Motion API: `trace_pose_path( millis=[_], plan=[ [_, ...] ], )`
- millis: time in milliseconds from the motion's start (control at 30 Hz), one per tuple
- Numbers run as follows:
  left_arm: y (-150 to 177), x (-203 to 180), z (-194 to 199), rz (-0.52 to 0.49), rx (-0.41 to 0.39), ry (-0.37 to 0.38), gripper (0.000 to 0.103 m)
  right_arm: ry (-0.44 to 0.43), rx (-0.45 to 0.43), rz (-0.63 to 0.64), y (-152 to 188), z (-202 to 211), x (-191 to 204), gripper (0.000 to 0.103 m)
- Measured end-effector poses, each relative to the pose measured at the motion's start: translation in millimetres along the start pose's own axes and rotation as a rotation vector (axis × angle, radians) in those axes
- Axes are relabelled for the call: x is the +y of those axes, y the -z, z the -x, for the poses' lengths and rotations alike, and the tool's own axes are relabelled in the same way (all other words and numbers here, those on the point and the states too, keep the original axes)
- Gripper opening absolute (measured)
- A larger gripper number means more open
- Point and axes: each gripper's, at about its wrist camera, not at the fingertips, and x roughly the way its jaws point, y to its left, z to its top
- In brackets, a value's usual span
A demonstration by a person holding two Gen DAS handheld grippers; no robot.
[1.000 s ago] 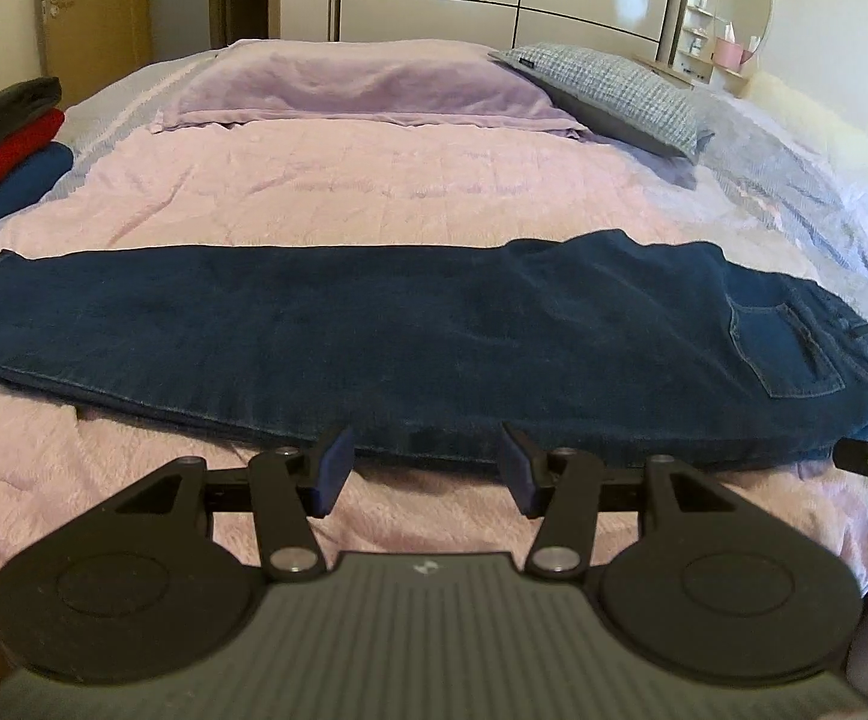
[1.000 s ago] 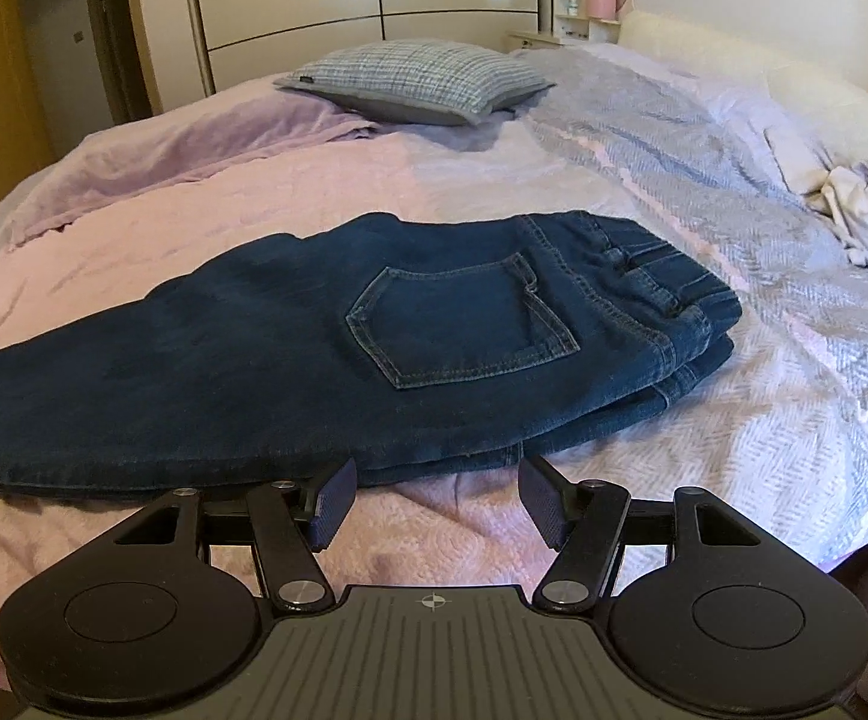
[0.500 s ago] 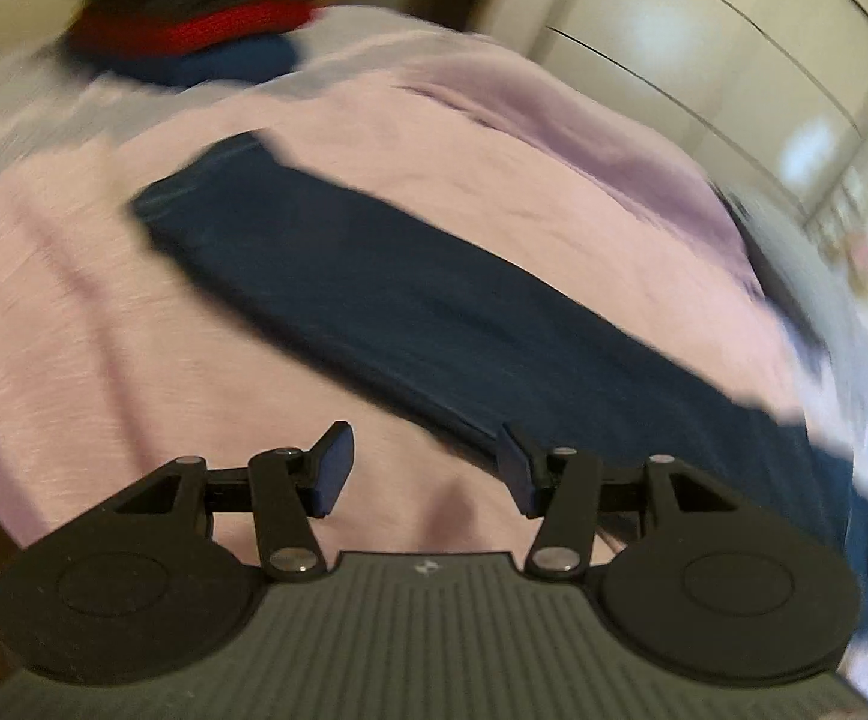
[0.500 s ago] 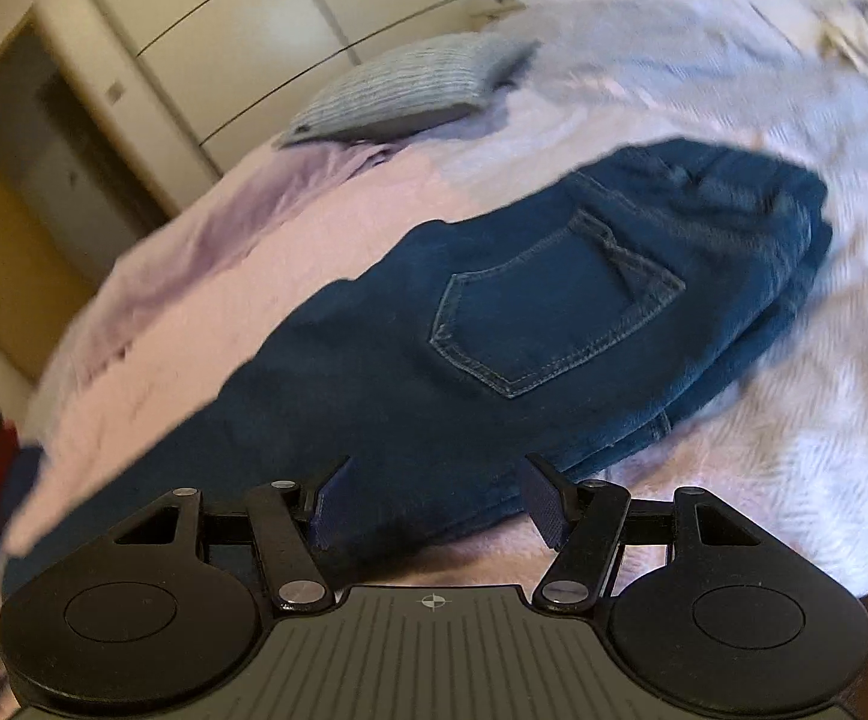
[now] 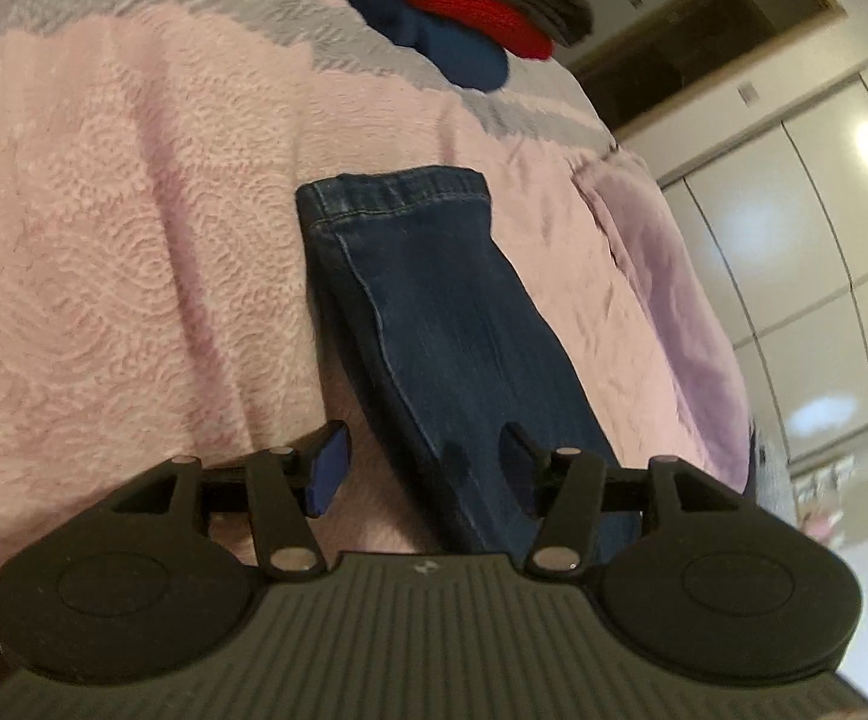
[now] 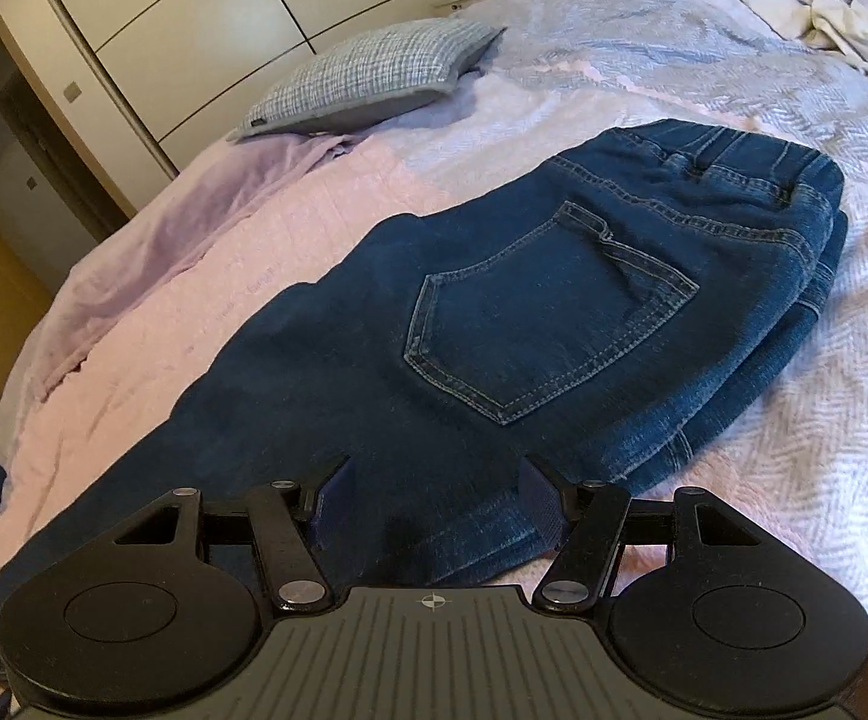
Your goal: Fold clothes
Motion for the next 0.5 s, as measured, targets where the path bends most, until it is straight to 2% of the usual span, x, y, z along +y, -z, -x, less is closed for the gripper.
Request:
trace_pose_path(
  millis=[133,167,200,267,367,433,500],
  plan=[
    [3,4,-3,0.044,-0.057,0.041,0.05,-0.003,-0.005,0.022,-2,-6,0,0.064],
    [4,3,-3,0.039,-0.069,0.046,0.041,-0.005,-0.002,0.026,-2,-7,0,0.064],
    [4,1,-4,0.017,-0.079,0.033,0.022,-0.007,0.003,0.026,-2,-9,-1,0.064],
    [5,-4,-4,-0.049,-0.09,-0.005,0.007,-0.012,0.01,0.024,-2,-11,-2,0.064],
    [9,-26,1,-0.188,-0.127,-0.053,0.003,-0.028,0.012,0.022,-3,-11,-6,0.064],
    [17,-57,9,-0.363,-0.186,-0.082,0.003,-0.042,0.014,0.019,-3,-11,-8,0.064],
    [33,-93,19,-0.569,-0.245,-0.068,0.003,-0.054,0.014,0.01,-4,-9,-11,0.064]
  ],
)
